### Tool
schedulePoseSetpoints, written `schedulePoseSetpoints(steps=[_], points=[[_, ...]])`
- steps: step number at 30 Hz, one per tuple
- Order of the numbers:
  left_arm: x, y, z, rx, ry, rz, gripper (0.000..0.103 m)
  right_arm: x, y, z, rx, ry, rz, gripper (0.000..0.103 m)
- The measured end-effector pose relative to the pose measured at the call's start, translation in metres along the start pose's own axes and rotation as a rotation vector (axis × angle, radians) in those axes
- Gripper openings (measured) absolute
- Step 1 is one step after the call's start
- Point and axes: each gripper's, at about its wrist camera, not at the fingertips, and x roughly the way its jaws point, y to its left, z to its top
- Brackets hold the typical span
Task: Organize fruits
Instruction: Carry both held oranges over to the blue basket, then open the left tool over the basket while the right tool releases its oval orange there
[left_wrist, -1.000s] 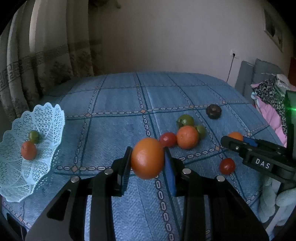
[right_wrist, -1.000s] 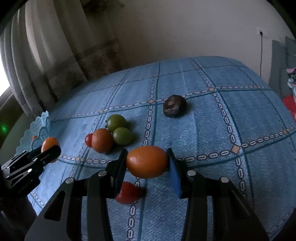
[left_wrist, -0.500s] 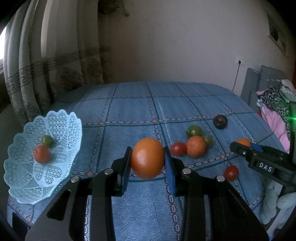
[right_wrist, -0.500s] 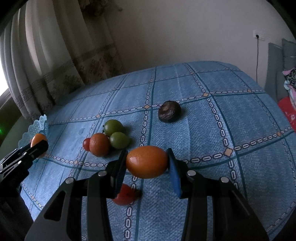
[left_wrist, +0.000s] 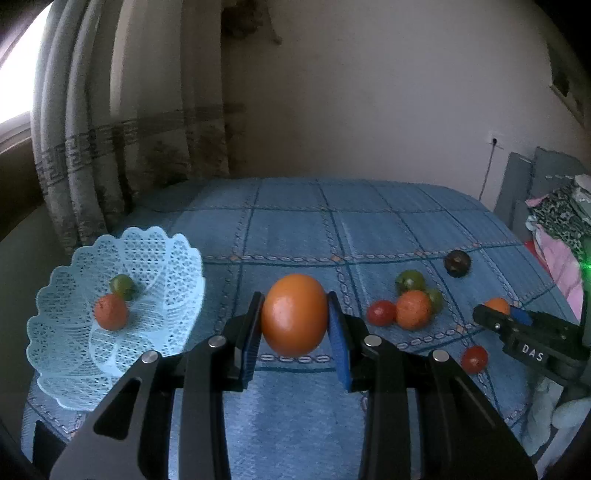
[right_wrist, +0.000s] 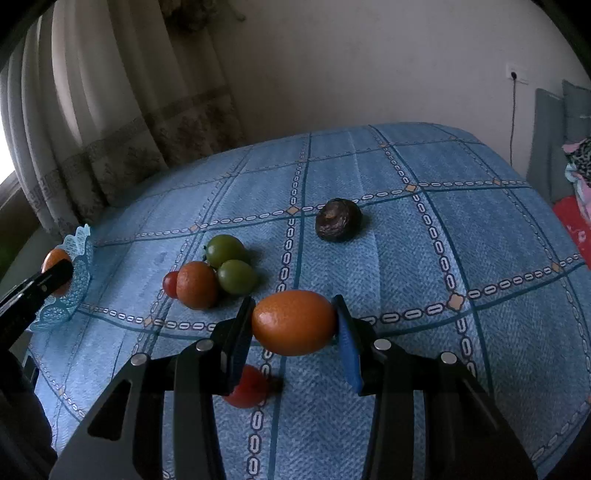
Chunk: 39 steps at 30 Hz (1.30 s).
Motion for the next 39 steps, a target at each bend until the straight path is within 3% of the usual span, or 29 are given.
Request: schedulePoseSetpoints(steps=[13,25,33,39], points=[[-0.005,0.034,0.008,-0.074,-0.028,0.098,0.034,-0.010,0.030,0.014,-0.041,-0.030,0.012,0.042],[-0.008,0.090,0.013,-0.192,-0.046,0.252,0.034,-0.007,0.127,0.040,-0.171,-0.051,0.155,0.043],[-0.008,0.113,0.017,-0.258,-0.043,0.280,0.034,0.001,0.201,0.047,-0.254,-0.048,0.280,0.043],[-0.010,0.133,0.016,-0.311,-0.039,0.339,0.036,0.013,0.236,0.045,-0.278,-0.022,0.334,0.043]])
